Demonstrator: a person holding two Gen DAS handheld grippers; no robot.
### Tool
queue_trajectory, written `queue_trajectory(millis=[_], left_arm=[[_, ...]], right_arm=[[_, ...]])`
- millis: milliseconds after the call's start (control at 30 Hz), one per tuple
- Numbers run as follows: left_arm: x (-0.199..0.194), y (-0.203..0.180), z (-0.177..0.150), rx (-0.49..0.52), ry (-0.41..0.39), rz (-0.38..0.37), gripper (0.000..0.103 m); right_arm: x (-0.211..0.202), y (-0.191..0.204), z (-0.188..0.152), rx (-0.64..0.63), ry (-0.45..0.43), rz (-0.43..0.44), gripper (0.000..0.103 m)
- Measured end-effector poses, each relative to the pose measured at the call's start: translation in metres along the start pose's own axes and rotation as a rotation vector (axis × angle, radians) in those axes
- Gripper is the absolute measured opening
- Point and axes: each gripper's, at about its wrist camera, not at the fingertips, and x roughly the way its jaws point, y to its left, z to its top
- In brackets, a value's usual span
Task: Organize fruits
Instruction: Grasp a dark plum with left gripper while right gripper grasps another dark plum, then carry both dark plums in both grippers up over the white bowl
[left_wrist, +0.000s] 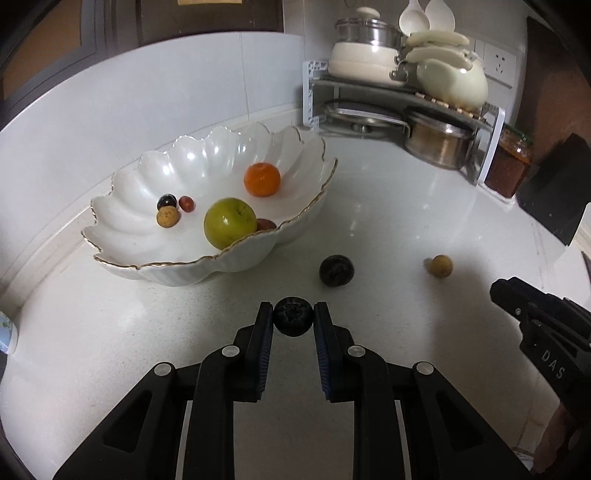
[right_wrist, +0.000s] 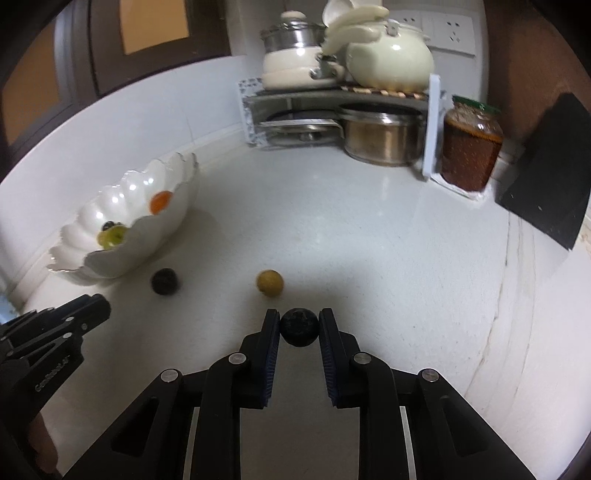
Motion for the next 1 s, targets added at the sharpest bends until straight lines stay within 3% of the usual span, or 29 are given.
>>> queue_trajectory(millis=[1000], left_arm=[[-0.116, 0.005, 0.003, -0.107, -0.214, 0.120, 0.023]], right_arm=[[-0.084, 0.031, 0.038, -0.179, -0.204, 0.217, 0.023]])
